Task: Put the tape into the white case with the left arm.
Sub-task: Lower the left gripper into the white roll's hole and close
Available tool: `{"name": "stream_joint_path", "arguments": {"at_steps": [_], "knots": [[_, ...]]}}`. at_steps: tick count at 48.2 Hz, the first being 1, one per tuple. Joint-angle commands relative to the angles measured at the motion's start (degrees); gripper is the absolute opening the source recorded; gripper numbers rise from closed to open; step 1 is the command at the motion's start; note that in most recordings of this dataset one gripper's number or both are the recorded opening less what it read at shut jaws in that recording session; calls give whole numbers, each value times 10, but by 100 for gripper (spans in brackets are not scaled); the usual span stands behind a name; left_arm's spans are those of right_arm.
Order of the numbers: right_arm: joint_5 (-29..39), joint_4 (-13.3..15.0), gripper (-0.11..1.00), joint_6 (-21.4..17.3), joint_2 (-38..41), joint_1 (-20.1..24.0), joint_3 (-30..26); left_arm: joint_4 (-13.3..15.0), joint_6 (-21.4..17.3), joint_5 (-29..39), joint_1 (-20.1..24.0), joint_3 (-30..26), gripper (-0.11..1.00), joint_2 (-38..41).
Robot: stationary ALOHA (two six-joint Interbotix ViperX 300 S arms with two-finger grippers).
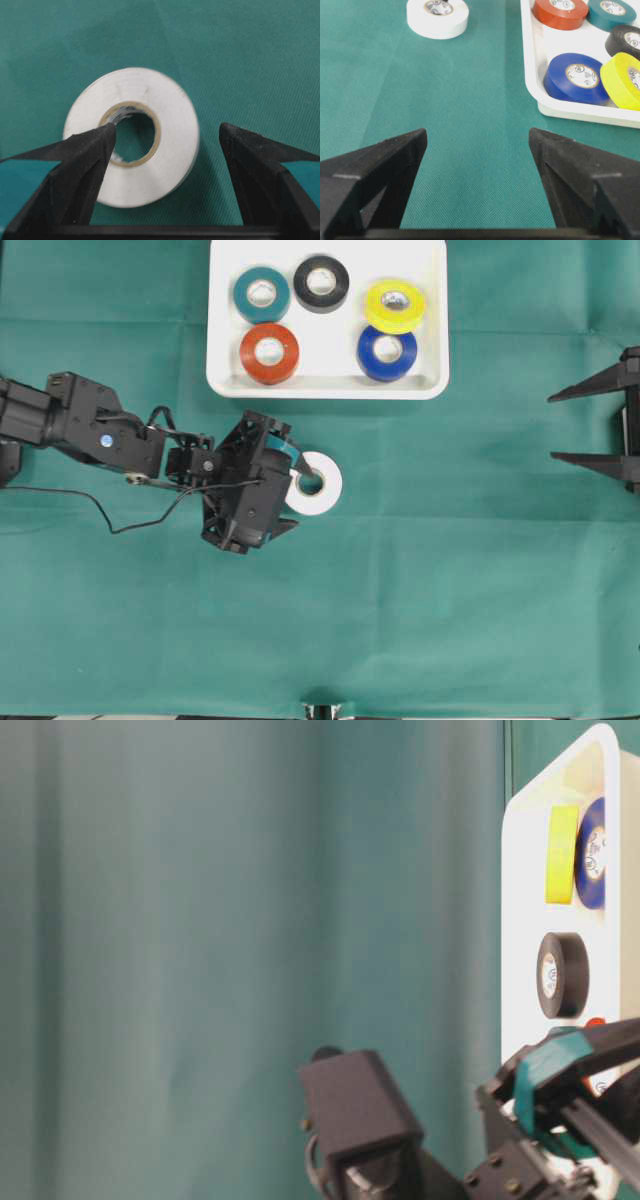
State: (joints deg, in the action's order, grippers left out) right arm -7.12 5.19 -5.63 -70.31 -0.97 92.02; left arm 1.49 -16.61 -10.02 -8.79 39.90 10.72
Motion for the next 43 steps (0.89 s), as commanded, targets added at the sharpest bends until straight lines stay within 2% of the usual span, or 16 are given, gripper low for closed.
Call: {"name": "stream_joint_path", "arguments": {"at_steps": [1, 25, 29, 37, 43], "knots": [[-6, 0, 86, -1, 4, 0, -6, 1, 2, -2, -3, -17, 85, 2], [-6, 0, 86, -1, 4, -1, -6, 1, 3, 5, -1, -37, 83, 29], [-6, 0, 86, -1, 4, 0, -6, 1, 3, 10, 0, -37, 73, 26], [-6, 0, 86, -1, 4, -1, -6, 1, 2, 12, -1, -33, 31, 17], [-6, 0, 86, -1, 4, -1, -6, 1, 1, 12, -3, -32, 31, 10]]}}
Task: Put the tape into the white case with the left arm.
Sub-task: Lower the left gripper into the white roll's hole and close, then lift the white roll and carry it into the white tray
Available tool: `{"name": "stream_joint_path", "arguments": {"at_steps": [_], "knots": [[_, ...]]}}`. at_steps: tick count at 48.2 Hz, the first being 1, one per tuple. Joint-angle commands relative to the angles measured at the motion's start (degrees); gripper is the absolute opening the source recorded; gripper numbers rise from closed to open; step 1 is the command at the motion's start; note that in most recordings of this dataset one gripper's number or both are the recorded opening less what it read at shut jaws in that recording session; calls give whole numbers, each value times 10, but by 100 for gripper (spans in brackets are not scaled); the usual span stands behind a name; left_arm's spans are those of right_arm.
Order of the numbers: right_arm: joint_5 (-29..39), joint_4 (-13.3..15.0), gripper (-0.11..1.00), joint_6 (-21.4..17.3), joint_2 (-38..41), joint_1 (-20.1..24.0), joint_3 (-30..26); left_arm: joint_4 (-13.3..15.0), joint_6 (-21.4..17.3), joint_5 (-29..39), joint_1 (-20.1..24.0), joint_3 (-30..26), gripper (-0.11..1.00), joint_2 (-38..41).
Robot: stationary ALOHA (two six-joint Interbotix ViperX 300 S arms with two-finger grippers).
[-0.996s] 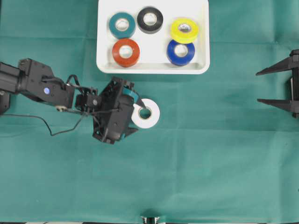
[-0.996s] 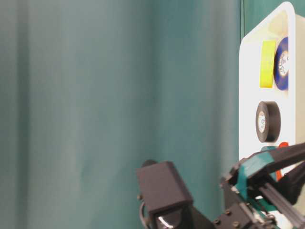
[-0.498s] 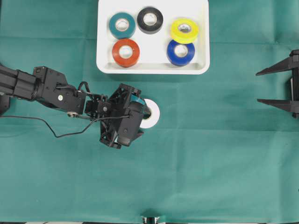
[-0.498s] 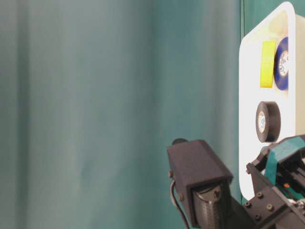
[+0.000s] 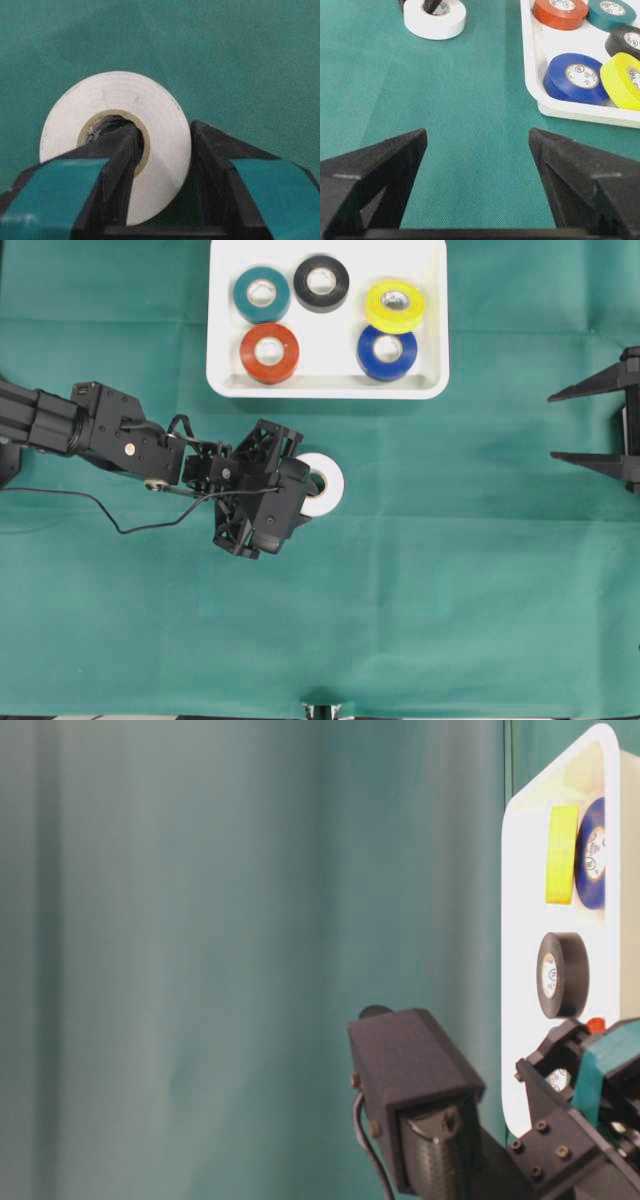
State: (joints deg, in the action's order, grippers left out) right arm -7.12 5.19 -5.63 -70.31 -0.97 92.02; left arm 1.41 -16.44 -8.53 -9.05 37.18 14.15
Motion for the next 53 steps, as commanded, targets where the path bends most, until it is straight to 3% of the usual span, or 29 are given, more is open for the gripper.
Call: {"name": "stream_joint_path", "arguments": {"at_steps": [1, 27, 39, 53], "knots": [[-6, 0, 86, -1, 4, -1, -6, 2, 0, -2, 0, -4, 30, -25], [-6, 0, 86, -1, 4, -1, -6, 1, -5, 77, 4, -10, 30, -136], [-5, 0, 86, -1, 4, 0, -6, 0, -6, 109, 6, -10, 30, -149], [-6, 0, 86, -1, 4, -1, -6, -2, -9, 109, 61, -18, 30, -138]]}}
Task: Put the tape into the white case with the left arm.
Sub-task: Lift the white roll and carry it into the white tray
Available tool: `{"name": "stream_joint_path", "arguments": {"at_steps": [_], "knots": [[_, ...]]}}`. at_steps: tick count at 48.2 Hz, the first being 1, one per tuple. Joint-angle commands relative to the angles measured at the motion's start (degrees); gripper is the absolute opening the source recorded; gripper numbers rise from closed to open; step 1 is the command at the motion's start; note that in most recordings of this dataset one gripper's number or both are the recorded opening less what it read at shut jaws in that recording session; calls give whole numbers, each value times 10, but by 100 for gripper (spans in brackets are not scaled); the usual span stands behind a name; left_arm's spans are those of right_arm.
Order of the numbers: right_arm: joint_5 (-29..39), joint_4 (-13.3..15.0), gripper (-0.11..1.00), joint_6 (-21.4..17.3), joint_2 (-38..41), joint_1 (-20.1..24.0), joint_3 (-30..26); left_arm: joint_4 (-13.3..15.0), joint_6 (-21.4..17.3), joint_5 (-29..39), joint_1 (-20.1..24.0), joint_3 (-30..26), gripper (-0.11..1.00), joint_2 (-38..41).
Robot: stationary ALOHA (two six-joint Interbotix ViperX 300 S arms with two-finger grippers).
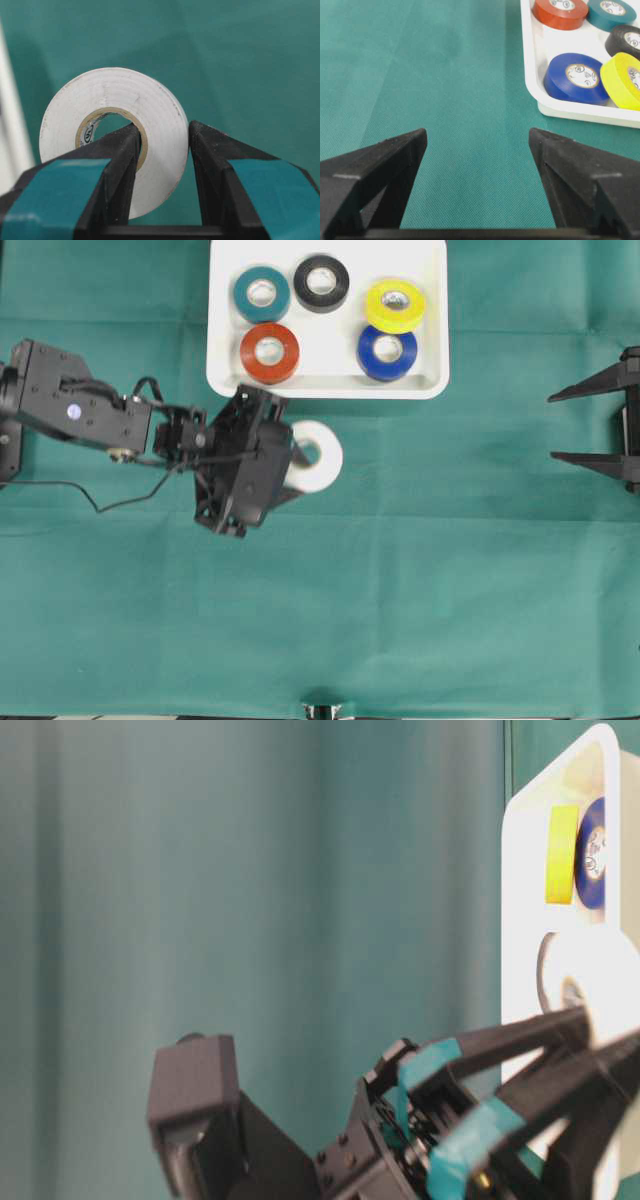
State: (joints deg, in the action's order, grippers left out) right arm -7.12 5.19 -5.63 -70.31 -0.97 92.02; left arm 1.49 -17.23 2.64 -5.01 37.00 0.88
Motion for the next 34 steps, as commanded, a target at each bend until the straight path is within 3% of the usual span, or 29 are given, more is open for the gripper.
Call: {"name": "stream_joint_path", "arguments": {"at_steps": [1, 21, 34], "knots": [[-6, 0, 86, -1, 4, -1, -6, -2, -1, -3, 26, -18, 30, -4], [-6, 0, 86, -1, 4, 0, -6, -3, -2, -3, 122, -54, 30, 43], [-6, 0, 86, -1, 4, 0, -6, -4, -2, -3, 153, -65, 30, 65]]}}
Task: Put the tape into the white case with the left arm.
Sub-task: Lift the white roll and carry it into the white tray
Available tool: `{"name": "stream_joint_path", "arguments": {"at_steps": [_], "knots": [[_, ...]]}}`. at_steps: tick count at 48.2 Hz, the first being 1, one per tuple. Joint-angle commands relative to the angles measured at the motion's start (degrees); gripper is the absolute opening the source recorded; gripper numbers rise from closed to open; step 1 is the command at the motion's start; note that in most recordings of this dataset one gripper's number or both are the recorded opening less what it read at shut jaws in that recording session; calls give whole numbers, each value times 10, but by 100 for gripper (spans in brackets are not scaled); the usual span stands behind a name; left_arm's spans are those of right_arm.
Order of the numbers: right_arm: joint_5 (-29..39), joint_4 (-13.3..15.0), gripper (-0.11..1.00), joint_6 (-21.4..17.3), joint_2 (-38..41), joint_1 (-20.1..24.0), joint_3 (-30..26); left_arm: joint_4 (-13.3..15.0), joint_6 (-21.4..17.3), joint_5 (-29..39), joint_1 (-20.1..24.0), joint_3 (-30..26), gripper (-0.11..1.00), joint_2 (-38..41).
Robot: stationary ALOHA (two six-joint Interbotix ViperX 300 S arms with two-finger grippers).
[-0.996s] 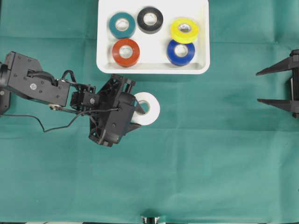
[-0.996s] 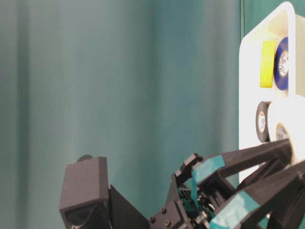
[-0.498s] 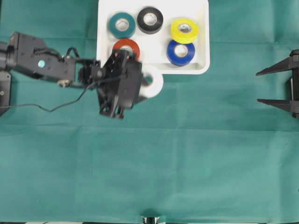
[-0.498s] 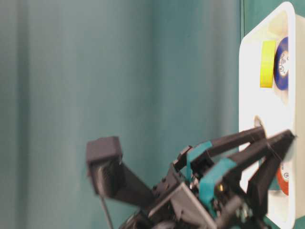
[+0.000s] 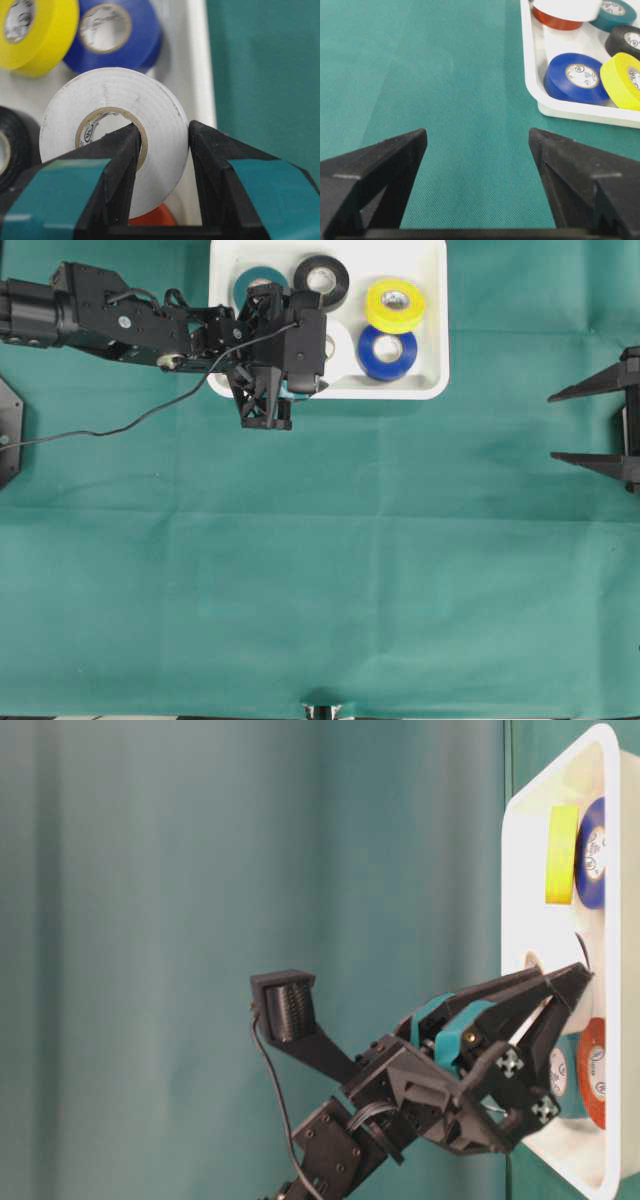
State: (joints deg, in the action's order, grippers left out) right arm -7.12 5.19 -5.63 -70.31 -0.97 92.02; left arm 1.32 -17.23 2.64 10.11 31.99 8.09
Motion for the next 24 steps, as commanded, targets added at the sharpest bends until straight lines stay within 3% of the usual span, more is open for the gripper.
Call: {"name": "stream_joint_path", "arguments": {"at_steps": [1, 24], "knots": [[-6, 0, 86, -1, 4, 0, -6, -1, -2, -3, 3, -15, 30, -6], [-6, 0, 86, -1, 4, 0, -6, -1, 3, -3, 4, -18, 30, -8]]}}
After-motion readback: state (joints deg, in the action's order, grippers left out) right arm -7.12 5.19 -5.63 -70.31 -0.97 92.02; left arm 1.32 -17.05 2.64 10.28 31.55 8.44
